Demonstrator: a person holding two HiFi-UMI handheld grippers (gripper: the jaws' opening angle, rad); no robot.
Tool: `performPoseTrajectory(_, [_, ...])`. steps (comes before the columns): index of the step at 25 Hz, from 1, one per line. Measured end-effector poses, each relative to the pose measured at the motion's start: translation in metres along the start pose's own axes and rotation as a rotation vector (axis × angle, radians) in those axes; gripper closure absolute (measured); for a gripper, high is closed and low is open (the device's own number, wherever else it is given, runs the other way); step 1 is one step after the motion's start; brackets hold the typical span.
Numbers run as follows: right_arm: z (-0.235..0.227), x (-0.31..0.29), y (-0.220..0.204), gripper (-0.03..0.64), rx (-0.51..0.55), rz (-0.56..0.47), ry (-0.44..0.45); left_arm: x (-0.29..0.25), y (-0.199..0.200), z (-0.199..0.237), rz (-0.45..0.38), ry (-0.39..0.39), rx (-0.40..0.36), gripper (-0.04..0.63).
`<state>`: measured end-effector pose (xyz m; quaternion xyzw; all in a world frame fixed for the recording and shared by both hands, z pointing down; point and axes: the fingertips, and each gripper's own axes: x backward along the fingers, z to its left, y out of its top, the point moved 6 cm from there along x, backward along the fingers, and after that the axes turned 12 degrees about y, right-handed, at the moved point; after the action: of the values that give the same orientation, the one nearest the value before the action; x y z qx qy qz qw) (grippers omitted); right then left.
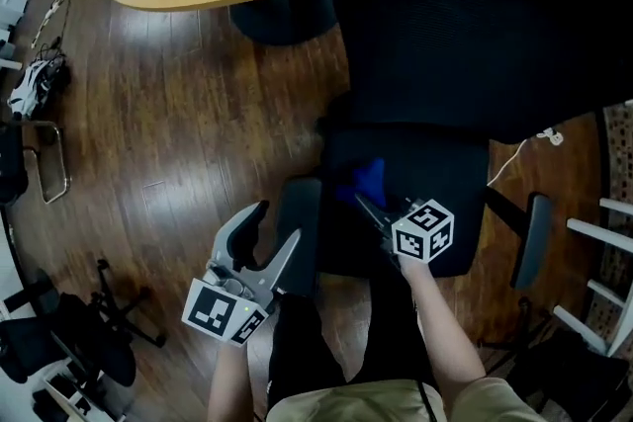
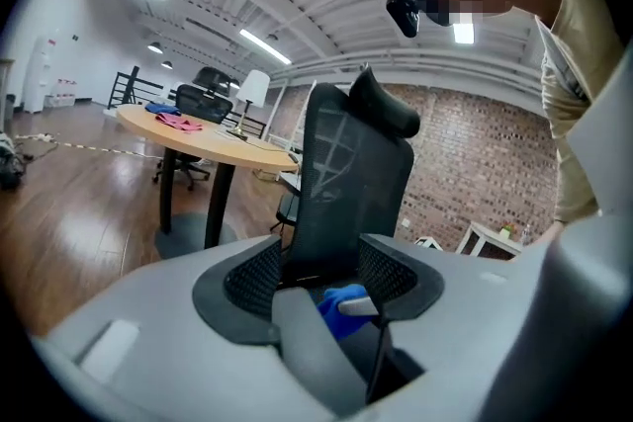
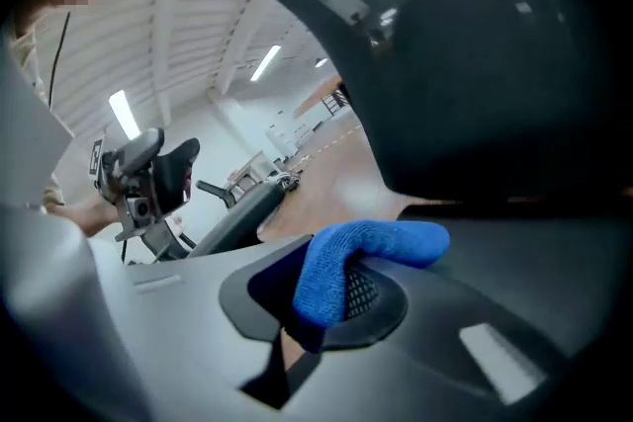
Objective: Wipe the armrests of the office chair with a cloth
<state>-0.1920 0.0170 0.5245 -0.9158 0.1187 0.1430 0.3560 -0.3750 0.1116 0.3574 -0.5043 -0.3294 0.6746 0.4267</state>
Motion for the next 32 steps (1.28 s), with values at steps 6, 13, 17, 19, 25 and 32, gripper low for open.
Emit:
performPoseTrajectory(6, [0.024,-0.036,-0.041,0.596,-0.163,-0.188,0.340,-0.030,0.006,-0.036,0.051,-0.033,-0.052,0.344])
performPoseTrajectory(13, [0.013,-0.073,-0.048,0.597,-0.195,-0.288,0.534,-0.032,0.011,-0.043,0.095,-0.026,-0.083,0.344])
performPoseTrajectory(17, [-0.034,-0.098,-0.086,0.598,-0.256,-0.133,0.256,-0.030,0.009,-0.036,0.113,0.005,-0.078,0.344])
performPoseTrajectory(19, [-0.052,-0.108,-0.098,0.598,-0.271,-0.042,0.154,-0.030,0.007,-0.036,0.117,0.014,-0.078,0.344])
performPoseTrajectory(25, [-0.058,-0.115,-0.088,0.598,-0.298,0.049,0.156,-0.027,0.000,-0.029,0.126,0.032,-0.066,0.344])
performPoseTrajectory(32, [0.053,-0.076,-0.069,0.599,-0.011,0.137,0.707,-0.020,0.000,-0.031,0.111,0.029,-0.034,0.344])
